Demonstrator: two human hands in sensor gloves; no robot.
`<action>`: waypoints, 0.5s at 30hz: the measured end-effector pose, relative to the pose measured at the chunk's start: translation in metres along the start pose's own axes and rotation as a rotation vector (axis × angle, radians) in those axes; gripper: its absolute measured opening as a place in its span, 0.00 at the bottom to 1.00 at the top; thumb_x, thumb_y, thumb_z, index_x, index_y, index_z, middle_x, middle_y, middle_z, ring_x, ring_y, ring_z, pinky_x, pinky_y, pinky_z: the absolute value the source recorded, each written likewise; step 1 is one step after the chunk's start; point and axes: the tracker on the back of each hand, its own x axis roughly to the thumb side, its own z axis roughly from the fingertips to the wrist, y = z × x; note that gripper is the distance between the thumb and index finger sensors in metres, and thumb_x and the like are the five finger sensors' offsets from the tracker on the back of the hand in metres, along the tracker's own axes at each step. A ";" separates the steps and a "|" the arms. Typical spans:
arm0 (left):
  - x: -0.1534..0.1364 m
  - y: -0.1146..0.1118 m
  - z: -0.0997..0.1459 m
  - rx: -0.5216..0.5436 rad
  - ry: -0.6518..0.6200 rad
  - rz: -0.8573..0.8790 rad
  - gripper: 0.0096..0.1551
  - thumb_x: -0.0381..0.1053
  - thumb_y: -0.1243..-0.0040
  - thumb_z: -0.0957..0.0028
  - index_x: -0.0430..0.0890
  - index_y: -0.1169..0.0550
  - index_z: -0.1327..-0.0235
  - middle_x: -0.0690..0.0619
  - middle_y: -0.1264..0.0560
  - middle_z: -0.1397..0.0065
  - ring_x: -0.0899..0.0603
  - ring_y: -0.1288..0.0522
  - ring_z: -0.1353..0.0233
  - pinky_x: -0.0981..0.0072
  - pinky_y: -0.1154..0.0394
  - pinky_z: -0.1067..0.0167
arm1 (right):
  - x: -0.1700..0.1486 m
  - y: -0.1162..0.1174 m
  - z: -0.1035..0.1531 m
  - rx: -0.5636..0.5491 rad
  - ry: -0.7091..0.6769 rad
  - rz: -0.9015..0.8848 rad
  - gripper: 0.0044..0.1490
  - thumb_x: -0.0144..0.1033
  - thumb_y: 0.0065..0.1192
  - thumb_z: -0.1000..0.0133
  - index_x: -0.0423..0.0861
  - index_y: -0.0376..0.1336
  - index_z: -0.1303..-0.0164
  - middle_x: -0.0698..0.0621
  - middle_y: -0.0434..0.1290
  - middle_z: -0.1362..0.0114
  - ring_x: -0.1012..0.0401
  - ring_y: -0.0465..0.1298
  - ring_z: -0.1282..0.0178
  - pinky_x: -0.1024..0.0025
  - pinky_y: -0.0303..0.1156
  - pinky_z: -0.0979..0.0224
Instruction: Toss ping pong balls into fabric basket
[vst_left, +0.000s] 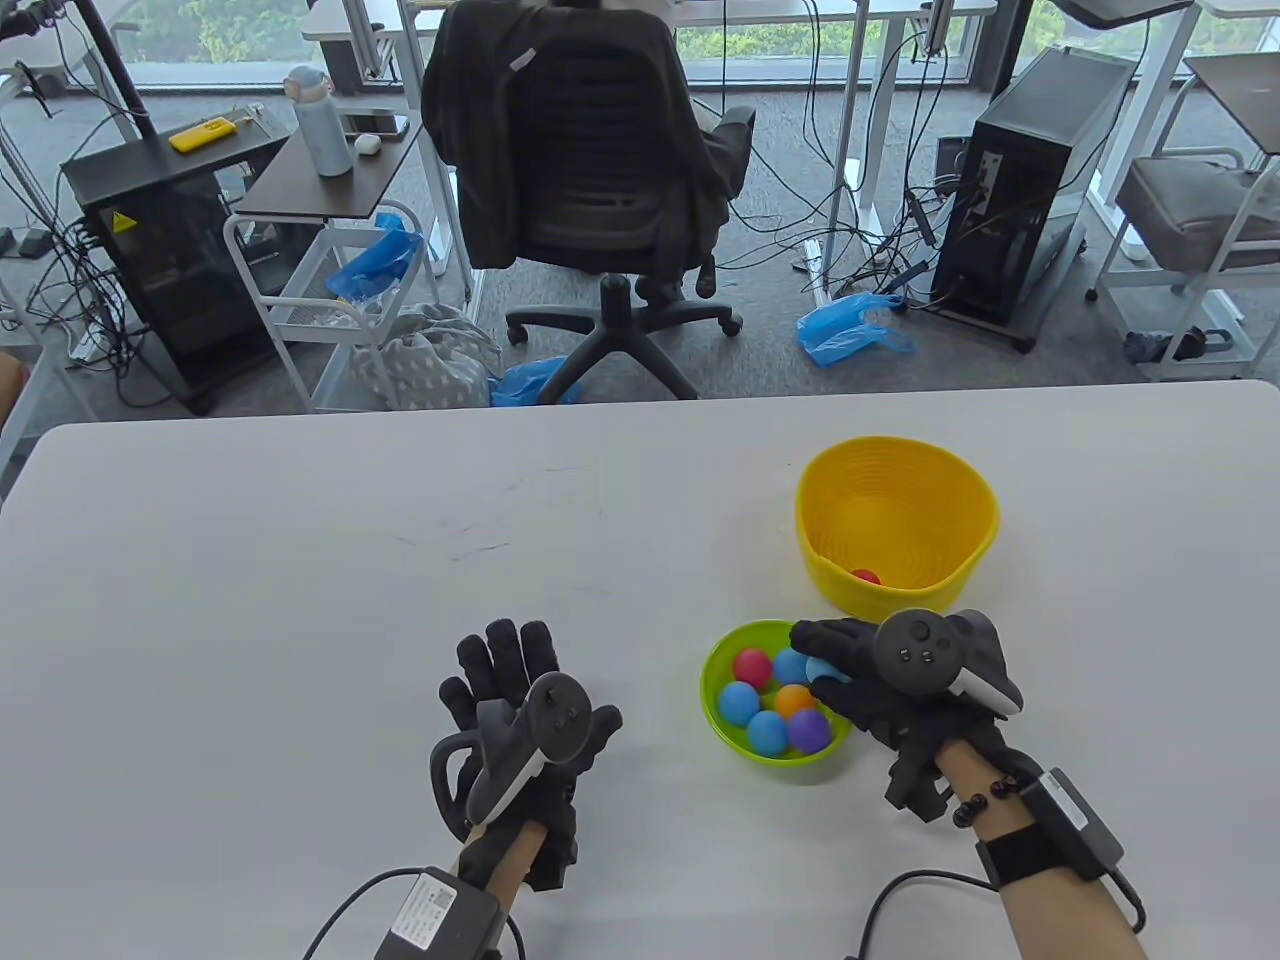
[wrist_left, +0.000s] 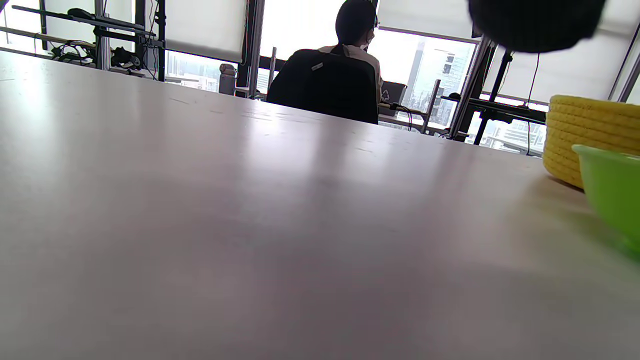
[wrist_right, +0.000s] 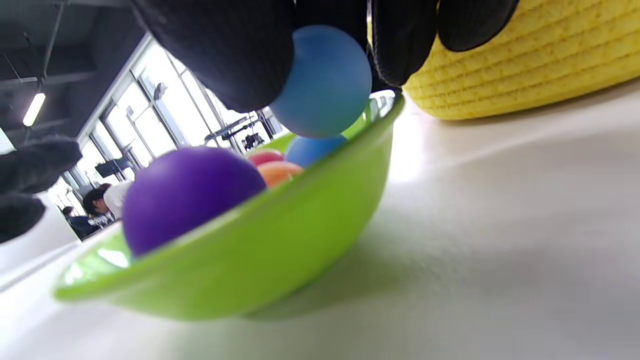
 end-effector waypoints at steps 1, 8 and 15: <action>0.000 0.000 0.000 -0.001 0.000 0.002 0.65 0.70 0.42 0.52 0.42 0.60 0.18 0.36 0.68 0.14 0.23 0.67 0.17 0.21 0.64 0.26 | 0.001 -0.004 0.002 -0.024 -0.007 -0.020 0.38 0.35 0.71 0.43 0.49 0.59 0.21 0.41 0.67 0.19 0.35 0.67 0.23 0.35 0.64 0.24; 0.001 -0.001 0.000 -0.003 -0.007 0.017 0.65 0.70 0.42 0.52 0.42 0.60 0.18 0.36 0.67 0.14 0.24 0.67 0.17 0.21 0.64 0.26 | 0.001 -0.026 0.016 -0.135 -0.046 -0.206 0.32 0.34 0.68 0.41 0.49 0.64 0.25 0.34 0.66 0.20 0.37 0.75 0.31 0.38 0.73 0.31; 0.004 0.000 0.004 0.003 -0.022 0.040 0.65 0.70 0.41 0.52 0.42 0.60 0.18 0.36 0.67 0.14 0.23 0.67 0.17 0.21 0.64 0.26 | -0.015 -0.034 0.023 -0.199 -0.016 -0.492 0.32 0.36 0.66 0.40 0.45 0.63 0.24 0.33 0.65 0.21 0.37 0.78 0.35 0.41 0.77 0.35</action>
